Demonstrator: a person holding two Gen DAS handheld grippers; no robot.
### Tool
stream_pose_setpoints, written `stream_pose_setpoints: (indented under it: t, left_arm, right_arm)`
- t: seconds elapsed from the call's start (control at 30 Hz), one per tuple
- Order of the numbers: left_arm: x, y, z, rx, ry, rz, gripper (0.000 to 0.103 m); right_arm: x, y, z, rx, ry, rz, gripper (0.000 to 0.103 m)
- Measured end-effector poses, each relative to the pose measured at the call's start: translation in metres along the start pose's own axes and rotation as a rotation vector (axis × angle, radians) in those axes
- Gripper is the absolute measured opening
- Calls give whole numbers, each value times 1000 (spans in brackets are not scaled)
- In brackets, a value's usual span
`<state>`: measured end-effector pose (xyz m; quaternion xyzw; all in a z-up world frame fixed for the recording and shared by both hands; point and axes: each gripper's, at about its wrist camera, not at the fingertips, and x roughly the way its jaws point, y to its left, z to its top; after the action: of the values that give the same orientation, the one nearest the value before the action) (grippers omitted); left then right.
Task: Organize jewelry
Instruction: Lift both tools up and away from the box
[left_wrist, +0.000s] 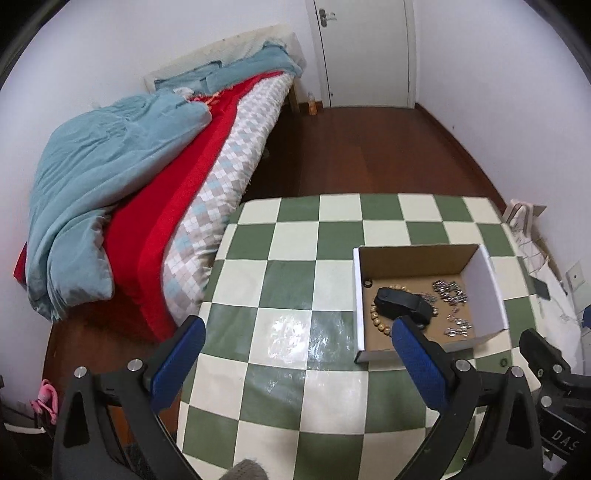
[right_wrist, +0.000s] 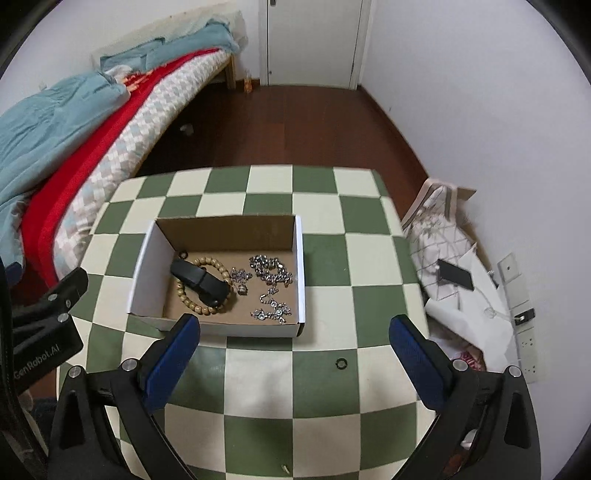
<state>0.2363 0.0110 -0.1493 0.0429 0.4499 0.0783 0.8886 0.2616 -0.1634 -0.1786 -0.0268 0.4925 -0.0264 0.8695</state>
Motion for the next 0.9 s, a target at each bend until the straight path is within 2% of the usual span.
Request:
stream_pose_setpoints:
  t: [0.23,0.57,0.73,0.9]
  left_arm:
    - [-53,10,-9,-14,-90,-16,103]
    - [-92,22,-30,-35,-141,-3,103]
    - [-89,9,-56,1,-125,31,103]
    - [-60,-32,-102,107,-54,57,103]
  right_arm:
    - [-55,3,-12,5,-87,-1,103]
    - [-109,-1,-36,50,-157,31,103]
    - [-110,-19,-64,109,-125,66,103]
    - [-79,-52,-111,182,-21,12,103]
